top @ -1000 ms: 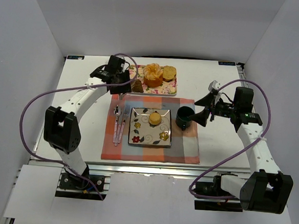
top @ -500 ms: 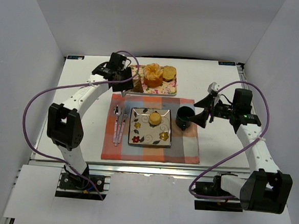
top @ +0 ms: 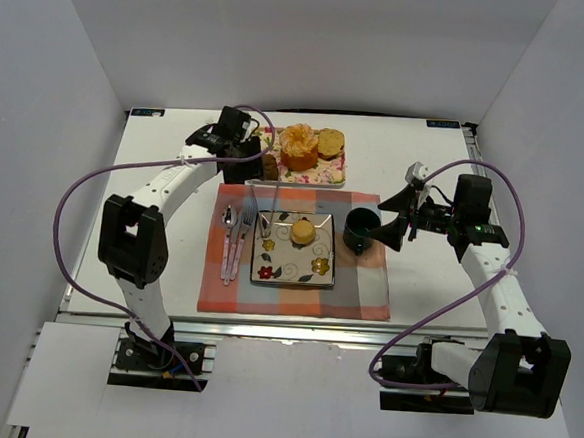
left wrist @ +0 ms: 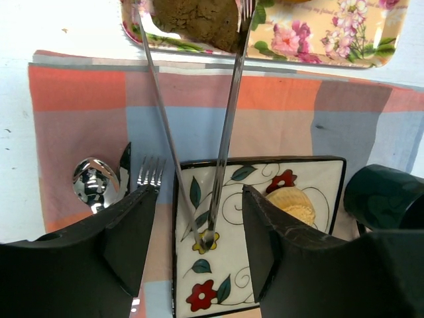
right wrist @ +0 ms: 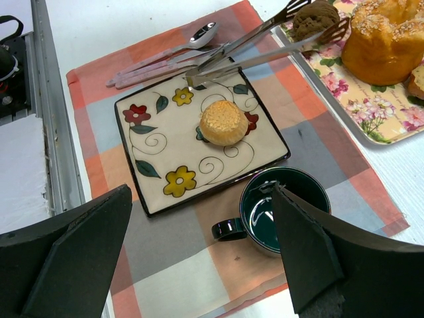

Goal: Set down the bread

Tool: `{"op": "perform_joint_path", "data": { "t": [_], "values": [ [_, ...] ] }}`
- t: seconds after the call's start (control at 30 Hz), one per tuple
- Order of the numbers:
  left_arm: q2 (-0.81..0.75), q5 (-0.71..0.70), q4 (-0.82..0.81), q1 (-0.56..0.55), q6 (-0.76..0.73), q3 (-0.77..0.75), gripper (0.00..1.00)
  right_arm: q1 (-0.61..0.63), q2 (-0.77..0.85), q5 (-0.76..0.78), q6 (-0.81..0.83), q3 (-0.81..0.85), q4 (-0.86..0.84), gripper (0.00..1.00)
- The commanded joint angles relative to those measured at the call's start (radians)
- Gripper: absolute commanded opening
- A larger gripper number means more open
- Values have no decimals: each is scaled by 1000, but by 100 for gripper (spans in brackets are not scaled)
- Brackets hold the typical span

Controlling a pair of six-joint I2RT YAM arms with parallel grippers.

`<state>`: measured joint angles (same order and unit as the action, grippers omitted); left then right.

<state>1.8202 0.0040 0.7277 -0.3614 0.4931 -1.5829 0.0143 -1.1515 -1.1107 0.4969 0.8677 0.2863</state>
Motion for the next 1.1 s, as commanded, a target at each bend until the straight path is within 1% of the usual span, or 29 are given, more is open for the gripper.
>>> {"op": "perform_joint_path", "data": {
  "t": [0.0, 0.43, 0.7, 0.93, 1.07],
  "values": [
    [-7, 40, -20, 4, 12, -29, 65, -4, 22, -26, -12, -7, -32, 89],
    [-5, 40, -27, 4, 15, -26, 64, -4, 18, -28, -12, -9, -35, 89],
    [-29, 45, -63, 4, 12, 37, 64, -4, 6, -31, -17, 5, -38, 89],
    [-13, 34, -88, -10, 15, 83, 65, -4, 9, -29, -21, 2, -35, 89],
    [13, 13, -105, -11, 10, 101, 62, -4, 13, -31, -21, -7, -36, 89]
  ]
}}
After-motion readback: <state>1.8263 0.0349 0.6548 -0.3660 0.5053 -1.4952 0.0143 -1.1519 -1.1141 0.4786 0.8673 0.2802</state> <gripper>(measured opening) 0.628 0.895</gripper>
